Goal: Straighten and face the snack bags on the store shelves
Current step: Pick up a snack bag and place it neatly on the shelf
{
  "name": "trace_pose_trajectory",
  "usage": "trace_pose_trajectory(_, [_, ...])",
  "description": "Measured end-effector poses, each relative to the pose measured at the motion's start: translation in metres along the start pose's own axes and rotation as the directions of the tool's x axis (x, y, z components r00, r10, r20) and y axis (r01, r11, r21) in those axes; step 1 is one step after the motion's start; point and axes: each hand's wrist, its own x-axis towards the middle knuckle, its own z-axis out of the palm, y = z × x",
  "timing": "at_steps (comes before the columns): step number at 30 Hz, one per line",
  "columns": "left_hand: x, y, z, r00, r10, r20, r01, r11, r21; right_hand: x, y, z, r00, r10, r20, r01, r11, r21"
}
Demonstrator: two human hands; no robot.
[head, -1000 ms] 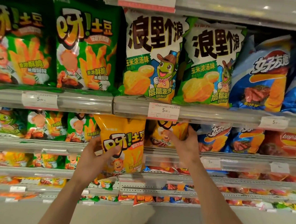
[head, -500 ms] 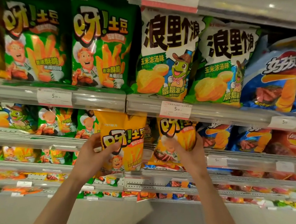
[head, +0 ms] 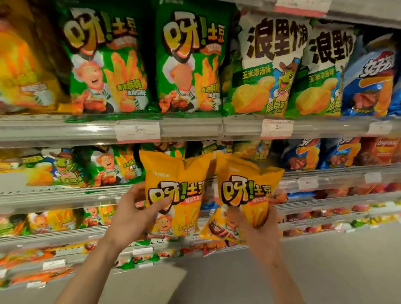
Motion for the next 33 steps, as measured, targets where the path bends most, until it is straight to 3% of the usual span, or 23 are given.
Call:
trace_pose_trajectory(9, [-0.032,-0.005,-0.069,0.991,-0.029,-0.13,0.019,0.997,-0.071,-0.039,-0.024,0.06,0.984,-0.088,0.155,0.085,0.996,0.027])
trace_pose_trajectory(13, [-0.047,0.001,-0.103,0.982,-0.007,-0.191,0.004,1.0,-0.016,-0.05,-0.038,0.092,0.966,-0.113,0.234,0.084,0.988,0.128])
trace_pose_trajectory(18, [-0.064,-0.004,-0.141,0.97,0.014,-0.242,-0.017,1.0,-0.01,-0.068,-0.052,0.132,0.938,-0.144,0.316,0.117,0.988,0.101])
trace_pose_trajectory(25, [-0.063,-0.024,-0.207,0.954,0.019,-0.298,-0.033,0.998,-0.044,-0.096,-0.069,0.196,0.921,-0.187,0.341,0.16,0.981,0.106])
trace_pose_trajectory(33, [-0.043,-0.049,-0.319,0.974,0.047,-0.22,-0.063,0.996,-0.064,-0.145,-0.092,0.3,0.941,-0.208,0.266,0.19,0.977,0.092])
